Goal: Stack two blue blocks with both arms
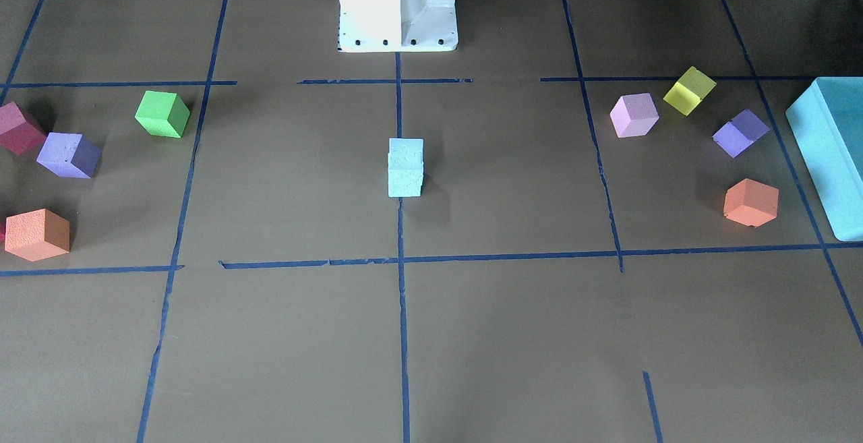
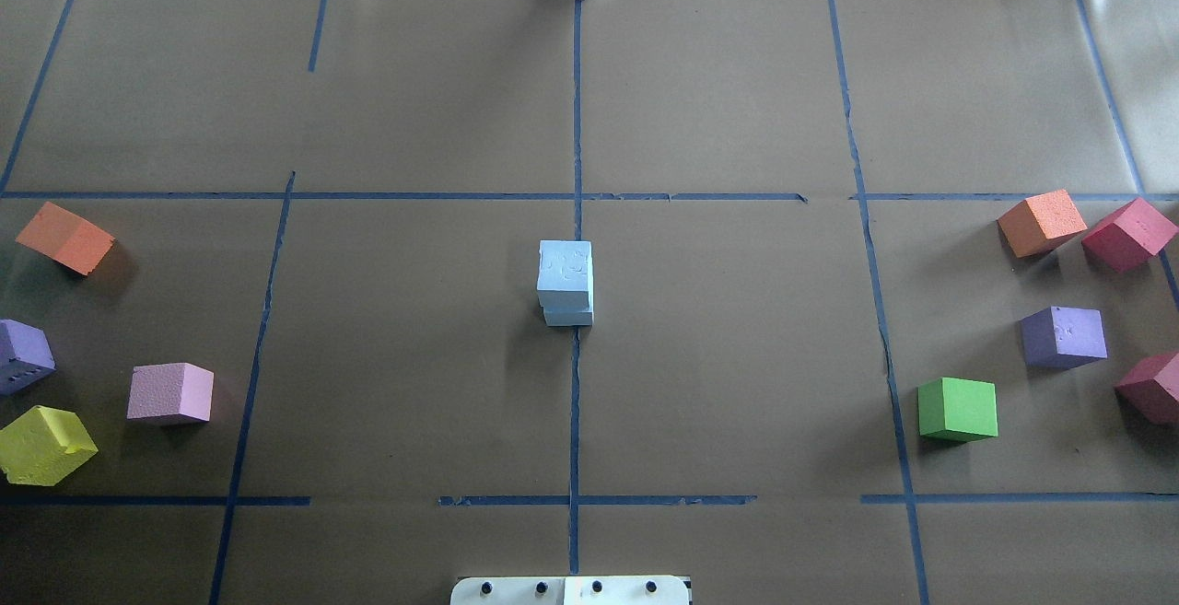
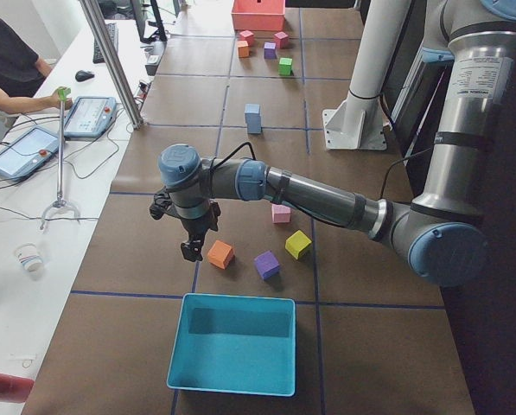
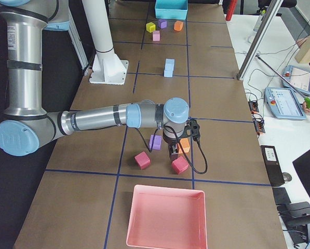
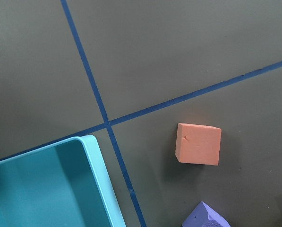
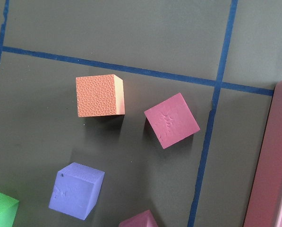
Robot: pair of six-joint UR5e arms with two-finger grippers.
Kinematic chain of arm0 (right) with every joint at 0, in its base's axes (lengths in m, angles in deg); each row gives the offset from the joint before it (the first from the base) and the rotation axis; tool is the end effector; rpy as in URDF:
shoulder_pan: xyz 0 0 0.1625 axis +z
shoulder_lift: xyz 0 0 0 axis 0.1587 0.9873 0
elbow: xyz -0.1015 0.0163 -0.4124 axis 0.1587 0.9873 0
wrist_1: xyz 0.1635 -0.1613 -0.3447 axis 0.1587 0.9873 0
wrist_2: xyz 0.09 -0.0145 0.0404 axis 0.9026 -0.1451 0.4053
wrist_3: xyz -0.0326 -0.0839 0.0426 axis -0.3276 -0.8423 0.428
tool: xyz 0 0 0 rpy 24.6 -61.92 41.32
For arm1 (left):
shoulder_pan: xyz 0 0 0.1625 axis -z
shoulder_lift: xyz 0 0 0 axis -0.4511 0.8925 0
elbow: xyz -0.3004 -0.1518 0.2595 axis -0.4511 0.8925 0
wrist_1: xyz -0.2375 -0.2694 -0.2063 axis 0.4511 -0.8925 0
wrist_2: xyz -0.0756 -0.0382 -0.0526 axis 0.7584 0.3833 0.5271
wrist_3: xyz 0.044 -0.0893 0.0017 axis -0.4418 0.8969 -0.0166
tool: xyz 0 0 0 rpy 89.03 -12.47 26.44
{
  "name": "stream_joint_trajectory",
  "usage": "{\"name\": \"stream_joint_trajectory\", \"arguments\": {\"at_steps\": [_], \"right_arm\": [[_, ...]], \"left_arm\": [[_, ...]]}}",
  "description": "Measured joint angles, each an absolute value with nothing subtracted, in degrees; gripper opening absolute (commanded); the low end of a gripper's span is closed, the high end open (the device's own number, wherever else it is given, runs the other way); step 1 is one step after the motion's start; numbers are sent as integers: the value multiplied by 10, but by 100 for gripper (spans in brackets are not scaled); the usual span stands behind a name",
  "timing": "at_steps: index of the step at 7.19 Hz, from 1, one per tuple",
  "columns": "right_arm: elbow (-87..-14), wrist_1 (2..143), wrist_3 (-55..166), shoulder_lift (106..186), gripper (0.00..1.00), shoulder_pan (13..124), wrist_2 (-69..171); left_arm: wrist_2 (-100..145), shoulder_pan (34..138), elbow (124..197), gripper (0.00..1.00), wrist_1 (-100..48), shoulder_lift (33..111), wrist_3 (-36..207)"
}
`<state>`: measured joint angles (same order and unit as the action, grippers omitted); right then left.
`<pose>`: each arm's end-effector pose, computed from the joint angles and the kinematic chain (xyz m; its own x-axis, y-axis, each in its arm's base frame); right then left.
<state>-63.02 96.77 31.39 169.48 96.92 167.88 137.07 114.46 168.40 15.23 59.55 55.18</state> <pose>0.0394 -0.4601 0.5679 0.6313 -0.1688 0.7570 0.1252 0.9854 0.1153 -0.0399 -0.5325 0.5424 0.6580 0.3051 -0.6884 -0.2248 0.9521 0.2071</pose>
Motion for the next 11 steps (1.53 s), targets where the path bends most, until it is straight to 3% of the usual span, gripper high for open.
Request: {"name": "stream_joint_trajectory", "arguments": {"at_steps": [11], "right_arm": [[-630,995,319,1688,100,965,1679]], "left_arm": [[1393,1145,1691,100,121,559,558]]}}
